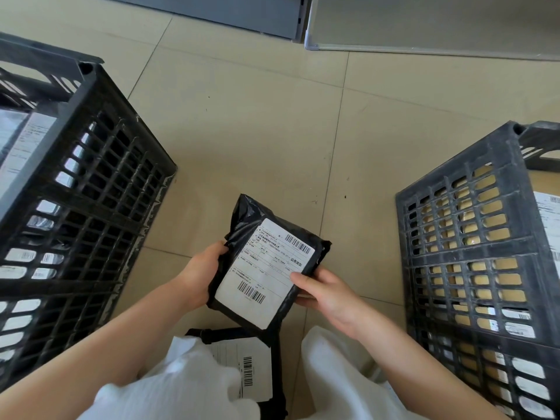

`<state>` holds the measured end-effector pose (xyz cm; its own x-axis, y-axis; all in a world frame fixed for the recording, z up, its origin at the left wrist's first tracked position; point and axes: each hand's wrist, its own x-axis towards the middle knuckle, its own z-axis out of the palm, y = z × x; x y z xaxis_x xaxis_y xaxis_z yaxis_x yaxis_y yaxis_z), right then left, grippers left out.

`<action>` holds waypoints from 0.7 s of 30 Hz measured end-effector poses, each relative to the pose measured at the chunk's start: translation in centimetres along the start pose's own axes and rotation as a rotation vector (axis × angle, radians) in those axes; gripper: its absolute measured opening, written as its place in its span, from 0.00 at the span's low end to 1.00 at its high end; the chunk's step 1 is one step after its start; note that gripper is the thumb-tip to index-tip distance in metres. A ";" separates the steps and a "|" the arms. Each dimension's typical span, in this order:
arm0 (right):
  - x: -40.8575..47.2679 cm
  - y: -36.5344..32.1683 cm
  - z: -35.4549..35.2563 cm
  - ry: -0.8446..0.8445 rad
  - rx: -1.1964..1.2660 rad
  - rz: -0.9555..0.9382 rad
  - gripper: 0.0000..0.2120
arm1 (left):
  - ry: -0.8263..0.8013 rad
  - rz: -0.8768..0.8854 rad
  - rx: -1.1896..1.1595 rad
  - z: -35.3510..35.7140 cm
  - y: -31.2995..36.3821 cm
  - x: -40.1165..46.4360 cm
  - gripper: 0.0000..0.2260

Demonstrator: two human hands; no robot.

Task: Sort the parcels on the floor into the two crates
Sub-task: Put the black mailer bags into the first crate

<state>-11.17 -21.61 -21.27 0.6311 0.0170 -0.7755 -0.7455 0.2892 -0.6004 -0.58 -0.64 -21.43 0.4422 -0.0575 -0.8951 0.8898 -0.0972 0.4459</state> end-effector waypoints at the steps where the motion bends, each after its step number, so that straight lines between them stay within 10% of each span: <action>1: -0.1 -0.1 0.0 -0.001 0.022 -0.008 0.15 | -0.030 0.001 0.005 -0.1 0.0 0.1 0.12; 5: -0.4 -0.6 0.0 0.020 0.081 -0.038 0.12 | -0.054 0.229 0.161 0.0 -0.2 0.5 0.02; 11: -0.5 -2.0 0.2 0.145 0.041 -0.081 0.07 | 0.173 0.663 0.420 -0.4 1.5 -1.5 0.15; 16: -1.1 -5.0 1.2 0.096 0.043 -0.123 0.08 | -0.138 0.548 0.476 -0.1 3.7 -4.3 0.12; 21: -2.0 -9.1 3.3 0.029 0.011 -0.198 0.10 | -0.109 0.564 0.432 -0.9 5.5 -6.5 0.11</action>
<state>-4.98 -21.10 -13.62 0.7590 -0.0687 -0.6475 -0.6047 0.2946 -0.7400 1.56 0.12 -13.18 0.7873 -0.3117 -0.5320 0.3952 -0.4072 0.8234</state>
